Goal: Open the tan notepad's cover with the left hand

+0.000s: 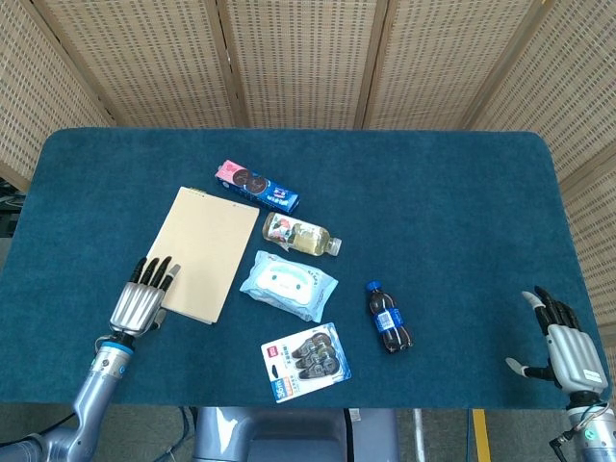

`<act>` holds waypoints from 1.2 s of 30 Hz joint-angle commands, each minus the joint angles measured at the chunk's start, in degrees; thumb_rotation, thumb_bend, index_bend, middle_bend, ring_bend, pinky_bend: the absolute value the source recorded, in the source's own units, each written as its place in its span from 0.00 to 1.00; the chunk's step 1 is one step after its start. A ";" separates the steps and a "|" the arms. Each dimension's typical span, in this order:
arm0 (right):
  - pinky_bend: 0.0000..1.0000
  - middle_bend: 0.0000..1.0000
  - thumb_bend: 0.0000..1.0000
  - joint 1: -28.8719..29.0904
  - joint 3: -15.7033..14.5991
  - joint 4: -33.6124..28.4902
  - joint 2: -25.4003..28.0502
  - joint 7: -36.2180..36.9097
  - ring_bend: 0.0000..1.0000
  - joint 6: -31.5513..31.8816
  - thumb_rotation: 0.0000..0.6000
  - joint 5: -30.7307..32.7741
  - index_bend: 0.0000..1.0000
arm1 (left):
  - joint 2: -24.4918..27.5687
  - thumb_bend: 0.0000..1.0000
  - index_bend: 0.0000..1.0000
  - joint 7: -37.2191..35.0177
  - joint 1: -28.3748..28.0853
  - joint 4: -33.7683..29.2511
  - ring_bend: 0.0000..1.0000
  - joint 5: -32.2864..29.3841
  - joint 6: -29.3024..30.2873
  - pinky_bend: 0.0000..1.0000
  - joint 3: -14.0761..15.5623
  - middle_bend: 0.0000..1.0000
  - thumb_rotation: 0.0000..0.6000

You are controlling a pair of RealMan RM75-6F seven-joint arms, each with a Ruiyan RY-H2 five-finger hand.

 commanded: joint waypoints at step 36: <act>0.00 0.00 0.16 0.02 -0.02 -0.23 0.09 -0.29 0.00 -0.19 1.00 0.26 0.06 | -3.10 0.37 0.03 1.02 -1.00 2.30 0.00 -2.06 0.35 0.00 0.13 0.00 1.00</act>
